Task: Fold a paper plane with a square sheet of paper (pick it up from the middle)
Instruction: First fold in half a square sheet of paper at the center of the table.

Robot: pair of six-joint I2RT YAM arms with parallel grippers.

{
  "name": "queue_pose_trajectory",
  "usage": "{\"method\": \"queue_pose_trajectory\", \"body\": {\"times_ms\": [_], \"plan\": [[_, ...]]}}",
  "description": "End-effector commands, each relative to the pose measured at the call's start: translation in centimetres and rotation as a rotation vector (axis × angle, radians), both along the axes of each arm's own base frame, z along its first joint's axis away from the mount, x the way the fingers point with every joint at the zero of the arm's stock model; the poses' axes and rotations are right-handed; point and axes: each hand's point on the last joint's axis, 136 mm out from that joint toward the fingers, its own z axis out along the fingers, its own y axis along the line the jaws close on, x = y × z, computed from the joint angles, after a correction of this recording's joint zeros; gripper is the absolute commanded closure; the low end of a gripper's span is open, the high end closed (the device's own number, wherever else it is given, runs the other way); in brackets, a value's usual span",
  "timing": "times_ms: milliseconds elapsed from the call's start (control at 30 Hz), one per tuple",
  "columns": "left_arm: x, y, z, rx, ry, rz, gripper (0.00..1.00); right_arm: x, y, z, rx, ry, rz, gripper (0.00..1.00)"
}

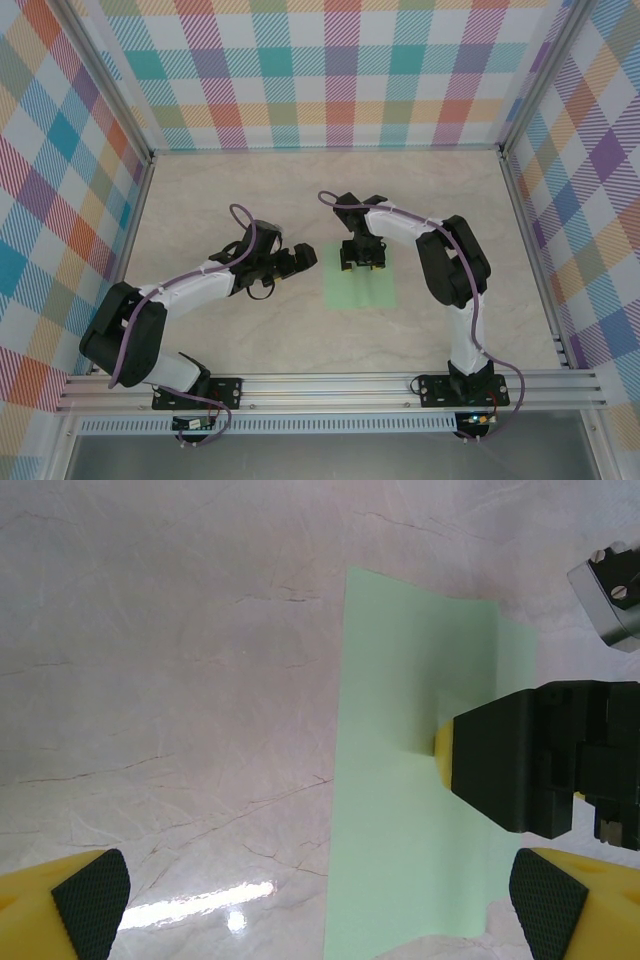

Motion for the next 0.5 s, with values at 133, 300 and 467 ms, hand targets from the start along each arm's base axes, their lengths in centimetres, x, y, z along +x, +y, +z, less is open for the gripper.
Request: {"method": "queue_pose_trajectory", "body": {"times_ms": [133, 300, 467], "plan": [[0.3, 0.6, 0.8, -0.004, -0.011, 0.023, 0.0, 0.2, 1.0, 2.8, 0.065, -0.036, 0.004, 0.57], [0.3, 0.8, 0.7, 0.002, -0.007, 0.034, 0.0, 0.3, 1.1, 3.8, 0.089, -0.059, -0.003, 0.68], [0.3, 0.8, 0.5, -0.004, 0.002, 0.039, 0.0, 0.2, 1.3, 5.2, 0.146, -0.068, -0.018, 0.71]]}}
